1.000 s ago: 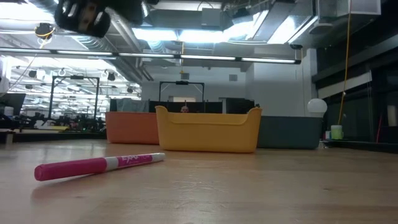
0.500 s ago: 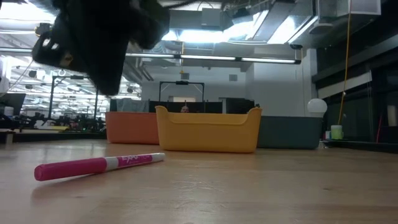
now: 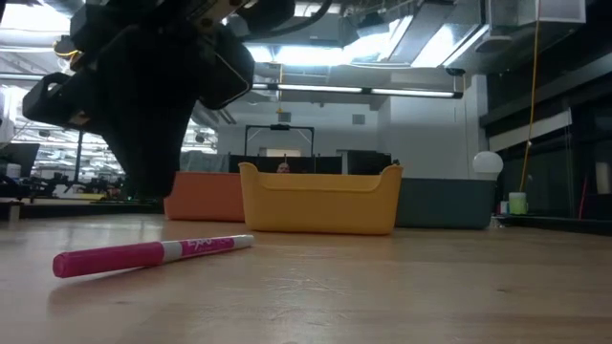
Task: Pick & Place Markers
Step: Put the pink marker pen into the blue bin
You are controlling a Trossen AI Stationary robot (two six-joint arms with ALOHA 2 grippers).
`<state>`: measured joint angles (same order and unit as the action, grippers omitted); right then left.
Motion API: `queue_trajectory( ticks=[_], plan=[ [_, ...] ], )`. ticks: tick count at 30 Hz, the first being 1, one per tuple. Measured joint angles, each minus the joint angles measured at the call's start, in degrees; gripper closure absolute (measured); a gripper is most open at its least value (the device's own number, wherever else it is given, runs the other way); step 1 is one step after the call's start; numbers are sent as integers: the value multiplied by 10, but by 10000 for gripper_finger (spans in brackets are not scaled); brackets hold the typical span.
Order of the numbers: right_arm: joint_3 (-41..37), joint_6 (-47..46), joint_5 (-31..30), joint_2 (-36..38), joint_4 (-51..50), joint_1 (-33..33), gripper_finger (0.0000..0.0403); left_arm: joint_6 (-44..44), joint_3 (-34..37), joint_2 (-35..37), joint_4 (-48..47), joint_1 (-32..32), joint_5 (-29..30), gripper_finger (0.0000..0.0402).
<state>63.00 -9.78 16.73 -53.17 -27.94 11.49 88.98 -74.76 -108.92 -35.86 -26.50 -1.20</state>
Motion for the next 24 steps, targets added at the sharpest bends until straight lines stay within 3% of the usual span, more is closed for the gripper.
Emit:
queue_trajectory(
  ticks=[7, 18, 24],
  plan=[
    [0, 0, 0, 0, -3, 0, 402, -3, 0, 0, -1, 1, 0, 379],
    [0, 11, 0, 0, -2, 0, 402, 9, 0, -2, -4, 6, 3, 275],
    [0, 12, 0, 0, -3, 0, 402, 13, 0, -21, 0, 21, -24, 247]
  ],
)
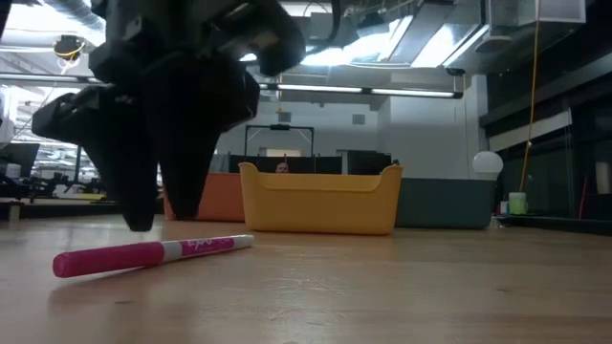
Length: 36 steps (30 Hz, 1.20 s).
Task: Pick & Place Markers
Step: Put the pink marker pen into the blue bin
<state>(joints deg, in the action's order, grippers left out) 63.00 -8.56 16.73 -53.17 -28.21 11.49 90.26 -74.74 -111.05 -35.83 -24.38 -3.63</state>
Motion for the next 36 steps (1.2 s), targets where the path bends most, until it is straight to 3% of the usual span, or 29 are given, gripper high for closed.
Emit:
queue_trajectory(
  ticks=[29, 36],
  plan=[
    [0, 0, -1, 0, -4, 0, 401, -30, -2, -34, 13, 14, -13, 282],
    [0, 0, -1, 0, -4, 0, 401, -24, -2, -36, 4, 14, -18, 325]
  ],
)
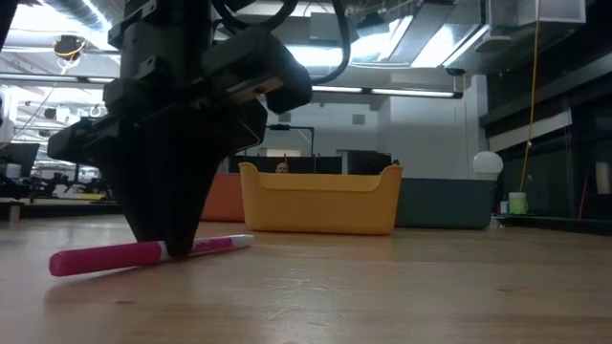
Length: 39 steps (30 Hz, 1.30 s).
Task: Pick & Place Markers
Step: Put the pink marker pen into the blue bin
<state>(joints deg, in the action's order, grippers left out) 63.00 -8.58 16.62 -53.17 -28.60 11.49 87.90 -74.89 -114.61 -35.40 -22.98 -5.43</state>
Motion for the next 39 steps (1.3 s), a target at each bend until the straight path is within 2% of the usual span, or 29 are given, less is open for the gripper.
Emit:
queue_trajectory(
  ticks=[6, 28, 32, 39],
  plan=[
    [0, 0, 0, 0, 0, 0, 401, -5, 0, 0, -6, 0, -2, 376],
    [0, 1, 0, 0, 1, 0, 401, -19, -10, 34, -29, 3, 1, 377],
    [0, 0, 0, 0, 4, 0, 401, -36, -30, 48, -34, 3, 21, 377],
    [0, 1, -1, 0, 8, 0, 401, -69, -61, 81, -36, 3, 89, 377]
  ],
)
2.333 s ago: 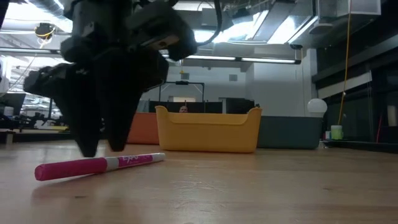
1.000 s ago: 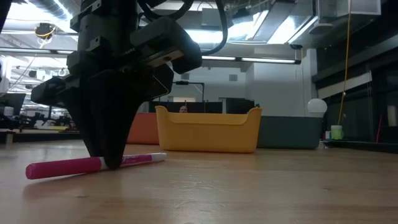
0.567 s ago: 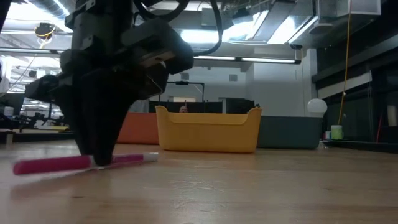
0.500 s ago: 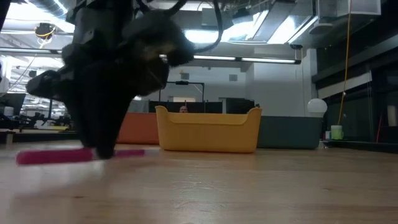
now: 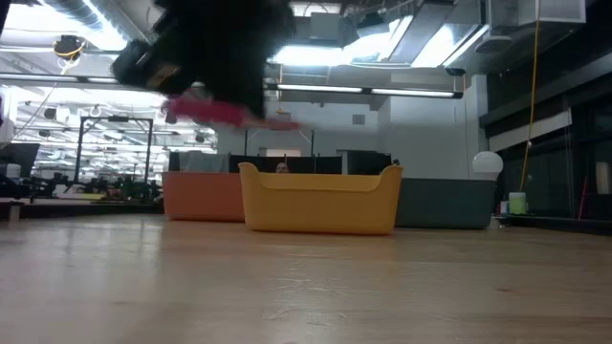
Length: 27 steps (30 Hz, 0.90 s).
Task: Pick & Place Markers
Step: Put the pink marker pen into the blue bin
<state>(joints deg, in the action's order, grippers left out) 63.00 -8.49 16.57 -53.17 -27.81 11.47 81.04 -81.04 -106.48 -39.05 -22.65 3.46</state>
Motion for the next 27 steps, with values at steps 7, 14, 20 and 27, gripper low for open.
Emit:
queue_trajectory(
  ticks=[7, 14, 20, 27],
  plan=[
    [0, 0, 0, 0, 11, 0, 401, -44, -29, 35, 1, 4, 67, 377],
    [0, 0, 0, 0, 29, 0, 401, -102, -48, 72, 7, 8, 136, 377],
    [0, 0, -2, 0, 49, 0, 401, -171, -66, 100, 8, 9, 185, 377],
    [0, 2, -33, 0, 82, 0, 401, -271, -67, 142, 66, 9, 241, 377]
  ],
)
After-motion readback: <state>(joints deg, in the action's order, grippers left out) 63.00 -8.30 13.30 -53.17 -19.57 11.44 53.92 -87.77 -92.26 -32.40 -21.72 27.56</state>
